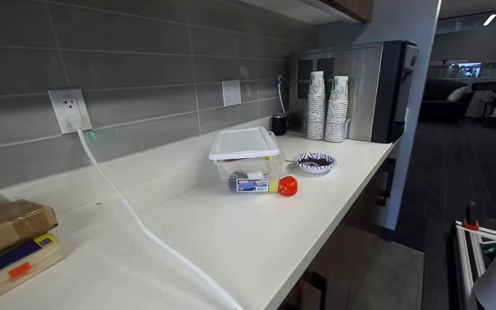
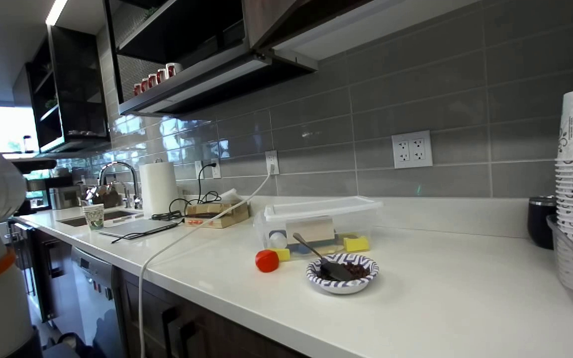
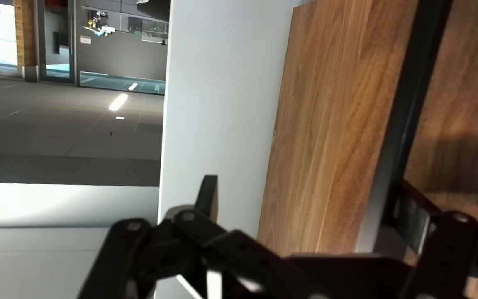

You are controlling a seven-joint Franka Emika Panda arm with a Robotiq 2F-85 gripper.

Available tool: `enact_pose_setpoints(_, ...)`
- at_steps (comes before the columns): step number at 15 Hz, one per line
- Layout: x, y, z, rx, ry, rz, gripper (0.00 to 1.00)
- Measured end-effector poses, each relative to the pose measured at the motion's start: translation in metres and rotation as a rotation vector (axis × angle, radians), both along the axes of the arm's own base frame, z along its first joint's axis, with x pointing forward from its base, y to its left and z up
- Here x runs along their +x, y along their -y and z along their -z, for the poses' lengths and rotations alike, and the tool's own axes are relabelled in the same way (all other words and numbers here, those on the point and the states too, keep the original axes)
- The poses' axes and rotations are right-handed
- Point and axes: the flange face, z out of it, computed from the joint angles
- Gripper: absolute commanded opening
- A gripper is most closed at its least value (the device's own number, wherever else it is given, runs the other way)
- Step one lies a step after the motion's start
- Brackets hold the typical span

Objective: Partially open the cabinet's left door, then close it

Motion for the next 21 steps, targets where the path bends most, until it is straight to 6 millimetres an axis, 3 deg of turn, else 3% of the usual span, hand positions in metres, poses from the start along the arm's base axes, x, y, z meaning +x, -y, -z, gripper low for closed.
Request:
enact_pose_setpoints(13, -0.104, -0.072, 0.006, 0.003, 0.035, 0.045, 1.0)
enact_pose_setpoints(17, -0.118, -0.086, 0.008, -0.006, 0.038, 0.054, 1.0)
enact_pose_setpoints(21, -0.118, -0.091, 0.009, -0.021, 0.029, 0.055, 1.0)
